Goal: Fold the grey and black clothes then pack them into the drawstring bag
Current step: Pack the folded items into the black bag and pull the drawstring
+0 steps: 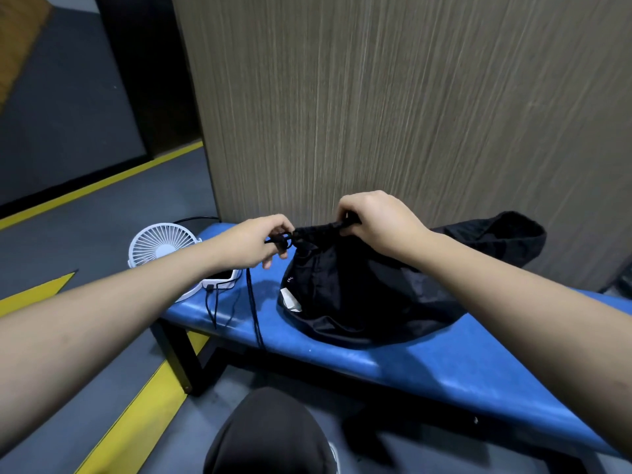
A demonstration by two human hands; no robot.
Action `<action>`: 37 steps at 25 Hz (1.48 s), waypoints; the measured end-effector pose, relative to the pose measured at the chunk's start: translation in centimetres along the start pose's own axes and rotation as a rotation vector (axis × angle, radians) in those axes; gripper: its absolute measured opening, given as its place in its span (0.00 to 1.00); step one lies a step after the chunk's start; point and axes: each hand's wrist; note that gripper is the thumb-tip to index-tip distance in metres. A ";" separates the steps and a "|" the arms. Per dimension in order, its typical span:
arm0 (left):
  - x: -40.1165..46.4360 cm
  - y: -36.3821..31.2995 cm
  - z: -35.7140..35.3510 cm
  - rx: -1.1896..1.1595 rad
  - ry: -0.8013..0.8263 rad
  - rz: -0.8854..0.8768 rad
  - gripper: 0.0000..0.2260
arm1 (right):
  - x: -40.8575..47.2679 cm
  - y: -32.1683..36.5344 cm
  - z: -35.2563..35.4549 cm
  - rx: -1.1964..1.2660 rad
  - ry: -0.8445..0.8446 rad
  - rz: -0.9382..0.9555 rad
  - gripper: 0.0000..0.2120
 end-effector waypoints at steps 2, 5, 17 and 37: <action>-0.2 0.3 0.5 -0.030 0.001 0.004 0.11 | -0.1 -0.2 0.0 0.024 -0.026 0.017 0.11; -0.3 0.1 1.2 -0.026 -0.053 -0.024 0.15 | -0.2 -0.1 -0.2 0.067 0.032 -0.008 0.17; -2.6 -1.2 5.1 -0.552 0.100 -0.025 0.07 | 0.4 1.1 -0.8 0.090 0.207 -0.032 0.15; -5.2 -1.7 6.4 -0.291 -0.203 -0.089 0.12 | 2.4 5.6 -2.1 0.232 0.342 0.014 0.08</action>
Point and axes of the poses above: each hand's wrist, its own x-axis towards the middle knuckle, its own z-axis out of the back of the hand, y = z × x, and after that the axes turned 5 degrees about x, right-handed
